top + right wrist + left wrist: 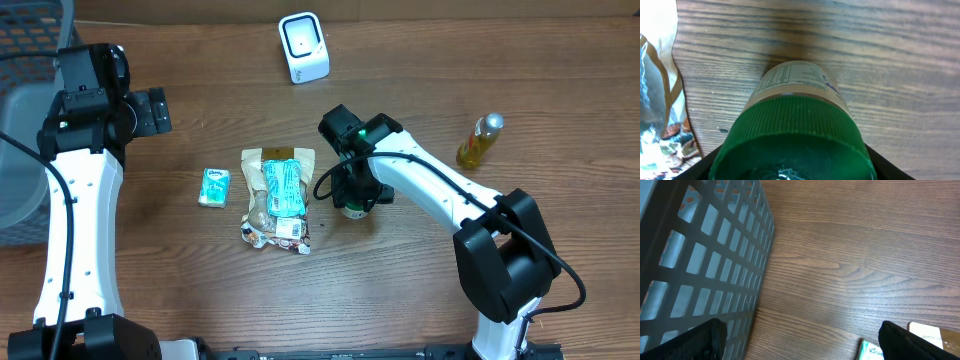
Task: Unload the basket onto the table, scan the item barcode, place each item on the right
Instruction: 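Close the right gripper around the green-capped jar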
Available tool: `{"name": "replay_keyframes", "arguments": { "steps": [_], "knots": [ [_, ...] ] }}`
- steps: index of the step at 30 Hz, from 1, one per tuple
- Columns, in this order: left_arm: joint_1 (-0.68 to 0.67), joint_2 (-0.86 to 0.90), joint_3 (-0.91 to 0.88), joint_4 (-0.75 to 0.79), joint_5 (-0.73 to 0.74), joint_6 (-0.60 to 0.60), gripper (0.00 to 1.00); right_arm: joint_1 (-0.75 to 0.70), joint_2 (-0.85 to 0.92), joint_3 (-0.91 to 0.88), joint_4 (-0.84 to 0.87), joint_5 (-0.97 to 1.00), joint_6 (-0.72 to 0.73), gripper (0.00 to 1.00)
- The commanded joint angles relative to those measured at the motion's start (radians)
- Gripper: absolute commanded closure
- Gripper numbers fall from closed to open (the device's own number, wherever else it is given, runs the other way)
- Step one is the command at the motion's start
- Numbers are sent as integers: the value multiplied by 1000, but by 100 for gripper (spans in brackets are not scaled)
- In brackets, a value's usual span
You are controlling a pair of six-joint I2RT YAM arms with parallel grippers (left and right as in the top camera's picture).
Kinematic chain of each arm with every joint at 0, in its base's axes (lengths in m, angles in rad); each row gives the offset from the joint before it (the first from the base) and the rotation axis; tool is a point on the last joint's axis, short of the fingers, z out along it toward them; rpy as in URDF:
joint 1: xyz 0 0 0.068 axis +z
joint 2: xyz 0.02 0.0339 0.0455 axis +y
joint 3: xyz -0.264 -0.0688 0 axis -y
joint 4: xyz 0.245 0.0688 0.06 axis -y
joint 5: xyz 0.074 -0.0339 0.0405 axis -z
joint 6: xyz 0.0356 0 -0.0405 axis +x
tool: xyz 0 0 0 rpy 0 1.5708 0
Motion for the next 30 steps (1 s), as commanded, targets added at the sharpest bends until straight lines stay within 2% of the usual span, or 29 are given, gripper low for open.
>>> {"name": "replay_keyframes", "arguments": {
  "steps": [1,3,7,8,13,20,30],
  "knots": [
    [-7,-13,15,1,2,-10,0,-3,6,6,29,14,-85,36],
    [-7,-13,15,1,2,-10,1,-5,6,6,39,14,-85,35],
    [-7,-13,15,1,2,-10,1,-5,6,7,41,14,-58,2],
    [-7,-13,15,1,2,-10,0,-5,6,7,41,13,-33,0],
    [-7,-13,15,1,2,-10,0,-5,6,8,60,13,119,0],
    [-7,-13,15,1,2,-10,0,-6,6,7,40,13,215,0],
    [-7,-13,15,1,2,-10,1,-6,27,6,64,13,228,2]
  ]
}}
